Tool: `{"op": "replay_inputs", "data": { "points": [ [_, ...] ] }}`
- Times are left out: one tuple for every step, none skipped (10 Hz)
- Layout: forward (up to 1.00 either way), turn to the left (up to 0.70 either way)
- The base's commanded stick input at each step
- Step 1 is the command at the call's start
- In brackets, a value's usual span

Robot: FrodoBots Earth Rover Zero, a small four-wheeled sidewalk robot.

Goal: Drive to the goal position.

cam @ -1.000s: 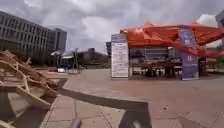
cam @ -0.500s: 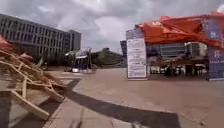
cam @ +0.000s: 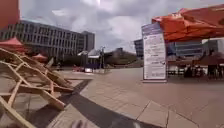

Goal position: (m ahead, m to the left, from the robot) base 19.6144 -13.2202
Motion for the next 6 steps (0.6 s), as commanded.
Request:
{"op": "replay_inputs", "data": {
  "points": [
    [0.85,0.0],
    [0.85,0.01],
    [0.85,0.13],
    [0.85,0.27],
    [0.85,0.29],
    [0.85,0.15]
  ]
}}
